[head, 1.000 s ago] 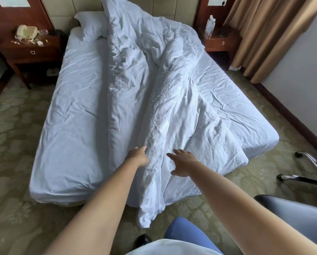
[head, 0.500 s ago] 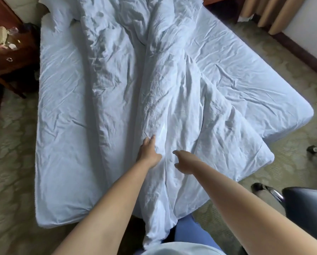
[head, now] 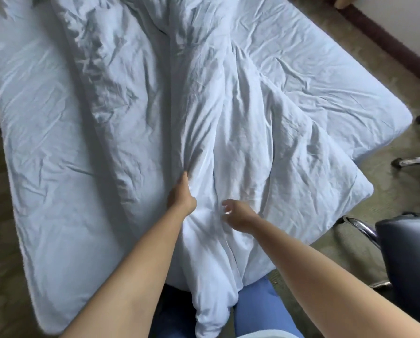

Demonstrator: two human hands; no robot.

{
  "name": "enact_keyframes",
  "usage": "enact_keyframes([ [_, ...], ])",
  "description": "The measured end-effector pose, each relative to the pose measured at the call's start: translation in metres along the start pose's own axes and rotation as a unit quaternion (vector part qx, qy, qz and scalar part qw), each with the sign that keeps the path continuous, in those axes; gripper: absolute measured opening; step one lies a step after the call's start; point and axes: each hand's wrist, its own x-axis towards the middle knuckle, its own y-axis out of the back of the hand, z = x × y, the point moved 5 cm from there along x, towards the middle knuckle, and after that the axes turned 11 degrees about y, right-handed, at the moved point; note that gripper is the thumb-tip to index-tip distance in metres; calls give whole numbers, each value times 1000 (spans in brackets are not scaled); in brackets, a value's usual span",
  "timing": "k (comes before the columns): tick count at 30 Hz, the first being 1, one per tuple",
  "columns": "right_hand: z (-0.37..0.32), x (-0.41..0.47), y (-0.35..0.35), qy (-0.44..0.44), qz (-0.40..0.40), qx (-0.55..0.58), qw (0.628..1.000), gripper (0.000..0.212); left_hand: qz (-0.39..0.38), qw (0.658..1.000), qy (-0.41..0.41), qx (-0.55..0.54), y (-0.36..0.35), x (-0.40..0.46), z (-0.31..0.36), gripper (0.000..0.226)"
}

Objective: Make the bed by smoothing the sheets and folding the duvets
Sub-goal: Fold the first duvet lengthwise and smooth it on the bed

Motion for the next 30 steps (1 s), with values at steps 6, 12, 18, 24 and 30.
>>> enact_keyframes([
  [6,-63,2,-46,-17,77,158,984,63,-27,975,12,-219,65,16,-43,32],
  [12,-117,-6,-77,-49,203,214,954,94,-62,963,-8,-262,118,21,-83,31],
  [18,-188,-15,-81,50,289,264,919,49,-124,924,15,-361,151,14,-124,38],
  [24,-246,-15,-105,92,235,126,960,28,-135,926,13,-353,155,24,-169,38],
  [30,-234,-21,-114,36,173,96,980,77,-82,962,-67,-252,155,31,-165,49],
])
